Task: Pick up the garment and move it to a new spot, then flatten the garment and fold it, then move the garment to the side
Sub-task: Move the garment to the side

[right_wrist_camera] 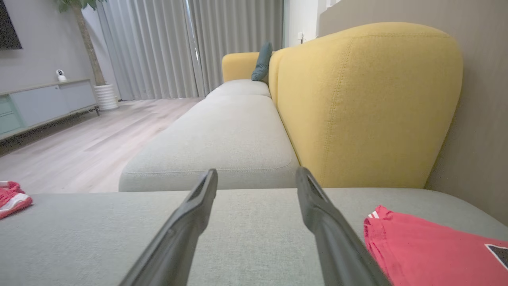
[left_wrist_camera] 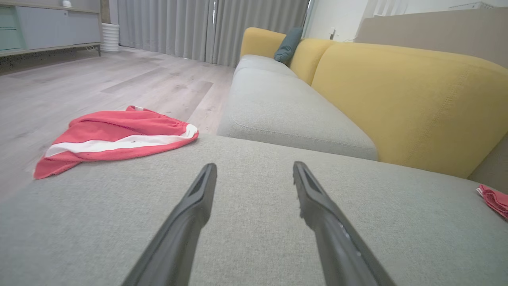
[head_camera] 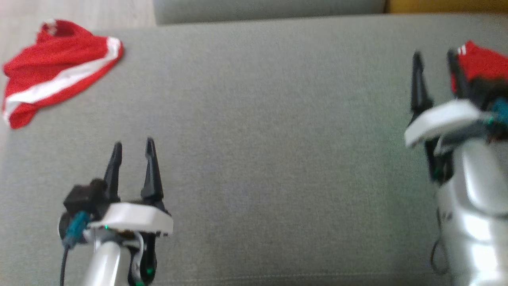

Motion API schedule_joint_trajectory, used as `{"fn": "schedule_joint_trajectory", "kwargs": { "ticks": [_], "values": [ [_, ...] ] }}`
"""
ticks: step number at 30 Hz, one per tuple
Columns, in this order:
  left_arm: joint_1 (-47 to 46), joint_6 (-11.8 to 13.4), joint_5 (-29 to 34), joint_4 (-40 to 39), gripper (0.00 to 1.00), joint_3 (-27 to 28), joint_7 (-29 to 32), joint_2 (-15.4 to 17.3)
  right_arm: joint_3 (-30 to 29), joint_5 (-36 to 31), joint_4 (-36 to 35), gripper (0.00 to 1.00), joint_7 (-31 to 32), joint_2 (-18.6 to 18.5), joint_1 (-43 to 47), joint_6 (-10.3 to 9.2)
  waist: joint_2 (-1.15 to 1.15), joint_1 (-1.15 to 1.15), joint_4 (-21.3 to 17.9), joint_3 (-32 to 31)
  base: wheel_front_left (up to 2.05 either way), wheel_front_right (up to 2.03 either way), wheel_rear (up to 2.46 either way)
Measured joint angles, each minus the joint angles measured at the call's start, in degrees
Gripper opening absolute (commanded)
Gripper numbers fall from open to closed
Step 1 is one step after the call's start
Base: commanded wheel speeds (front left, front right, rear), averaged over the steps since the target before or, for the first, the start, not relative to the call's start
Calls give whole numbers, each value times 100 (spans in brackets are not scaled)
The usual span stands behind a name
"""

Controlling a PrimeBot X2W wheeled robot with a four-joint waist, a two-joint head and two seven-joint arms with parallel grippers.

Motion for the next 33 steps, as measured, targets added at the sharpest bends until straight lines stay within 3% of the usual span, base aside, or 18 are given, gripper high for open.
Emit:
{"fn": "schedule_joint_trajectory", "kwargs": {
  "ticks": [8, 16, 33],
  "values": [
    [478, -36, 52, 131, 100, 165, 1, -38, 157, -43, -789, 100, -213, 279, 1405, 0, 0, 0, 171, -544, 0, 0, 0],
    [789, -164, 66, 249, 100, 136, 1, -52, 504, 740, -1357, 100, -419, 321, 2520, 0, 0, 0, 273, -713, 0, 0, 0],
    [872, -216, 66, 300, 100, 86, 1, -64, 633, 722, -1434, 100, -465, 336, 2807, 0, 0, 0, 246, -757, 0, 0, 0]
  ]
}}
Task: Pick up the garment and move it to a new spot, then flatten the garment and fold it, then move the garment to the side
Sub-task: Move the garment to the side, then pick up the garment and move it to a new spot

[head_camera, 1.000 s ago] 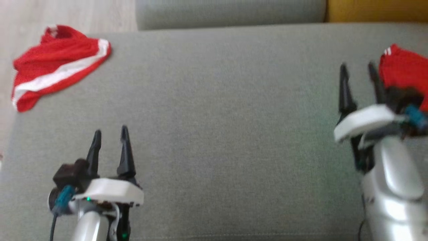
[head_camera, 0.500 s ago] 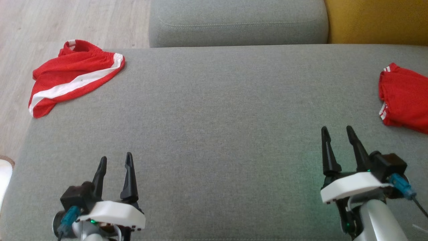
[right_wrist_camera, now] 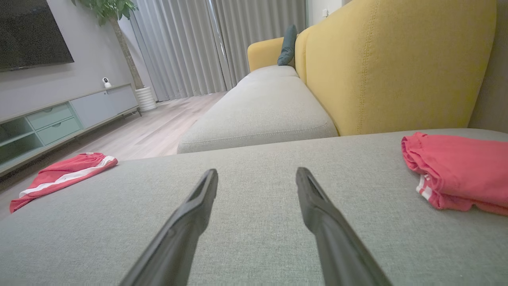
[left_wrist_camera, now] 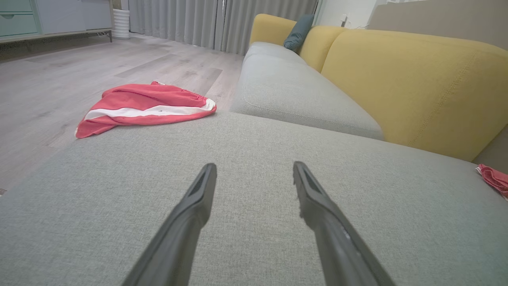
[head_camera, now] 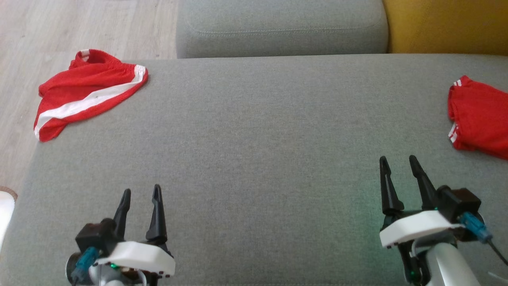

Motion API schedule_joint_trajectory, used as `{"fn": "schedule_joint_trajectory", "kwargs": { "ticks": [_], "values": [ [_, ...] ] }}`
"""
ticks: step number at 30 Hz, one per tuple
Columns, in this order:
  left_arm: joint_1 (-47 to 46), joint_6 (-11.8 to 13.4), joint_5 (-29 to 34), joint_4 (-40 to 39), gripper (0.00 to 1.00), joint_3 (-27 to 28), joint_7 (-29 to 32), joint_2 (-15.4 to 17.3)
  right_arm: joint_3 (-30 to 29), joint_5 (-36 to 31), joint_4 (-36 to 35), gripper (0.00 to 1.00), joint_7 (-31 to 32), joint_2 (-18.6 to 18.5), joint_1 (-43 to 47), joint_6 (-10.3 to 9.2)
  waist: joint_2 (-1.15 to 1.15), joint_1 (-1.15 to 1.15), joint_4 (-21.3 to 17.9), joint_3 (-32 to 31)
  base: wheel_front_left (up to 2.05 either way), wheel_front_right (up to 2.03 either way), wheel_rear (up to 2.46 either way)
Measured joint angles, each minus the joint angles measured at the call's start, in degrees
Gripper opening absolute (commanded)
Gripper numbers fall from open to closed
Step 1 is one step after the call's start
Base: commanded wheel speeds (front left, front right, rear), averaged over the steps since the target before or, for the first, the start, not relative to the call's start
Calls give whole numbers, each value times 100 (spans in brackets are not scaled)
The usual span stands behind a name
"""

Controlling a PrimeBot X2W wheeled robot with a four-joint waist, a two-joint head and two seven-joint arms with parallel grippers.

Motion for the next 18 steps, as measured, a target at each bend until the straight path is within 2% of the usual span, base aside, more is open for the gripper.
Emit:
{"fn": "schedule_joint_trajectory", "kwargs": {
  "ticks": [10, 18],
  "values": [
    [1, -1, 0, 2, 100, -73, 0, -2, 25, 0, -4, 100, 1, 1, 68, 0, 0, 0, 123, -52, 0, 0, 0],
    [5, -42, 55, -4, 100, -93, 0, -5, 101, 27, -177, 100, 1, 2, 273, 0, 0, 0, 745, -134, 0, 0, 0]
  ]
}}
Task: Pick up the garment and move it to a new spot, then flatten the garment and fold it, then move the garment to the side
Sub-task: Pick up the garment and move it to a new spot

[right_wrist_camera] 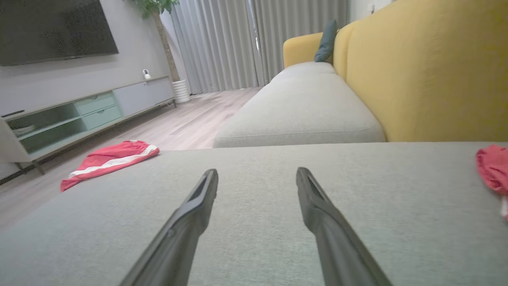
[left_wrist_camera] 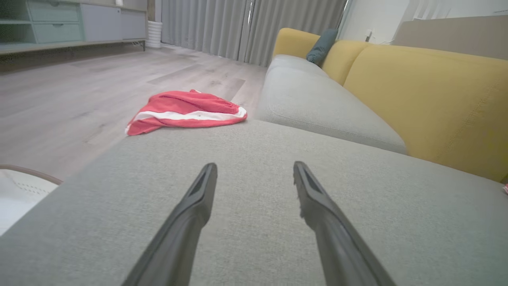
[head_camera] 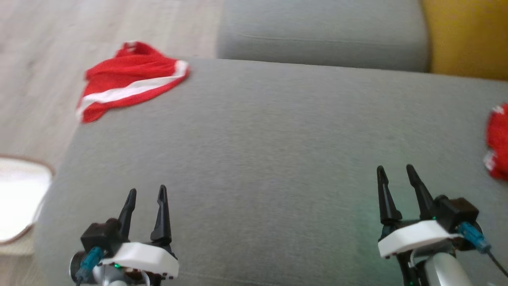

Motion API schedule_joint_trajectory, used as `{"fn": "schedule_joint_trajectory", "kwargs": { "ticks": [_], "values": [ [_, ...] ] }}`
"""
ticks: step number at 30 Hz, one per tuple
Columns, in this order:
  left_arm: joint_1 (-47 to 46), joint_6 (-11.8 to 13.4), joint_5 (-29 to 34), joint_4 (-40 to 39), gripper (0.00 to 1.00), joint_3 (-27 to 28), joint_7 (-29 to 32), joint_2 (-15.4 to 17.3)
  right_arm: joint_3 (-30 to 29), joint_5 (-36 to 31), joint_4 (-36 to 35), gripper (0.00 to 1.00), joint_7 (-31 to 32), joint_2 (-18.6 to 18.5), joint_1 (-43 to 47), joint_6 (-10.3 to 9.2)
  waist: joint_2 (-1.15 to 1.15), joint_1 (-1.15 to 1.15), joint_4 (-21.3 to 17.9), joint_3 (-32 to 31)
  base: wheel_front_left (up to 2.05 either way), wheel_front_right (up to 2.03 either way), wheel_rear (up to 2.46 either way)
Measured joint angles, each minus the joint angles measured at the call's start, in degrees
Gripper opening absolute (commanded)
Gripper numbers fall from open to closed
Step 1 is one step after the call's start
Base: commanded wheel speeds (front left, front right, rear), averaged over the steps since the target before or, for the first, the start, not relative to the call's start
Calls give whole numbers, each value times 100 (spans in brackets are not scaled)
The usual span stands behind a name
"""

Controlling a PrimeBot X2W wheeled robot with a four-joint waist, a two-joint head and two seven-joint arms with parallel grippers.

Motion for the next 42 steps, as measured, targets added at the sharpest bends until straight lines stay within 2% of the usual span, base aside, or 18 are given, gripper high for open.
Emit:
{"fn": "schedule_joint_trajectory", "kwargs": {
  "ticks": [12, 16, 33, 39, 42],
  "values": [
    [92, -1, 93, -176, 100, 358, 0, 13, 207, 158, -56, 100, -8, 8, 28, 0, 0, 0, 1609, -101, 0, 0, 0],
    [322, 58, 87, -400, 100, 609, 0, 24, 444, 158, -52, 100, 0, 15, -79, 0, 0, 0, 1956, -28, 0, 0, 0],
    [528, 212, 25, -831, 100, 795, 0, 7, 733, 123, 82, 100, 3, 13, -477, 0, 0, 0, 2177, 291, 0, 0, 0],
    [506, 237, 23, -750, 100, 737, 0, 7, 590, -59, -23, 100, 56, 13, -477, 0, 0, 0, 2192, 446, 0, 0, 0],
    [409, 158, -1, -637, 100, 681, 0, -2, 408, -190, -208, 100, 119, 12, -477, 0, 0, 0, 2197, 613, 0, 0, 0]
  ]
}}
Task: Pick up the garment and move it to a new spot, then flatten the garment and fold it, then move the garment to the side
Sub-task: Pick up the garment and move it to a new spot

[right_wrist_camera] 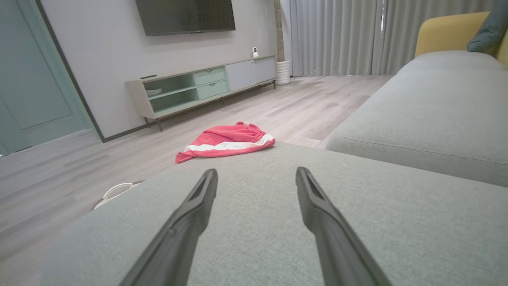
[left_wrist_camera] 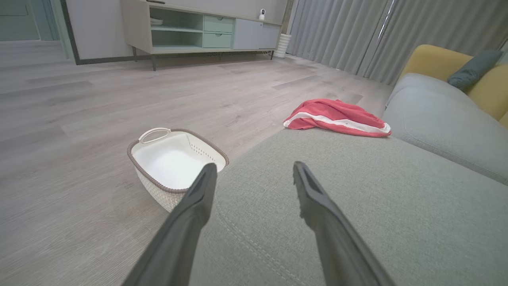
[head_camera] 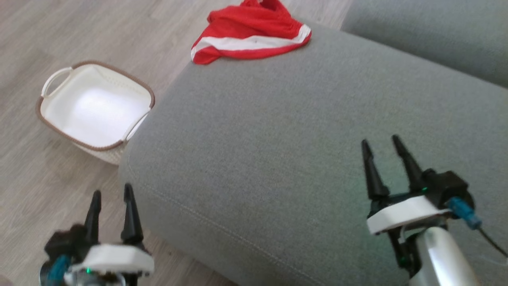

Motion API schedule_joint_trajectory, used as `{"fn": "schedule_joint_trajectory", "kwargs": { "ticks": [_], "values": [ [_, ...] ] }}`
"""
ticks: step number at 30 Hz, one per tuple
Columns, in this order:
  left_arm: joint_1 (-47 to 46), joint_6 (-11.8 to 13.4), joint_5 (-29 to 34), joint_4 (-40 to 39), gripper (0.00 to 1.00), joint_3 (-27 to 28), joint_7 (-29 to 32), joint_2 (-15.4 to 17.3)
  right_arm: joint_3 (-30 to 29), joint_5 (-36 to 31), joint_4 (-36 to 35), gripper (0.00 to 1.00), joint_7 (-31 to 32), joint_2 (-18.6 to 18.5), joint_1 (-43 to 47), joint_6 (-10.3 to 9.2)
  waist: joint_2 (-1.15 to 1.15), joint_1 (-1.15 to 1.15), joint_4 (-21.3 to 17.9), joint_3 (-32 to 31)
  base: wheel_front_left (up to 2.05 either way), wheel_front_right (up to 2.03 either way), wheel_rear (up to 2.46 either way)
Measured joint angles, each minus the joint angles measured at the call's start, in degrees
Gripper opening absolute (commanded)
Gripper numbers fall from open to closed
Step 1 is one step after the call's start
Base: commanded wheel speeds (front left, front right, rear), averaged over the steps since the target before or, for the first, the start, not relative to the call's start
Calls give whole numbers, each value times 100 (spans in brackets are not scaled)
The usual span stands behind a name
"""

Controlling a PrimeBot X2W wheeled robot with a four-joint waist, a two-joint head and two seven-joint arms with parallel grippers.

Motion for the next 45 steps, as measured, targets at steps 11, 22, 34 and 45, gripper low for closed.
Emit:
{"fn": "schedule_joint_trajectory", "kwargs": {
  "ticks": [11, 22, 34, 45],
  "values": [
    [-3066, -535, 436, 813, 100, 34, 264, 932, -229, -692, -1112, 100, 650, -11, -357, 0, 0, 1, -423, 1024, 0, 0, 0],
    [-6176, -1085, 40, 3104, 100, -166, 1803, 1464, -137, -1221, -2727, 100, 1166, -32, -821, 0, 0, 1, -1378, 2101, 0, 0, 0],
    [-6828, -905, -190, 4864, 100, -125, 2542, 1801, 37, -1638, -3913, 100, 1672, -89, -820, 0, 0, 0, -2138, 2963, 0, 0, 0],
    [-7227, -932, -285, 5437, 100, -155, 2330, 1871, 74, -1685, -4237, 100, 1851, -253, -822, 0, 0, 1, -2376, 3309, 0, 0, 0]
  ]
}}
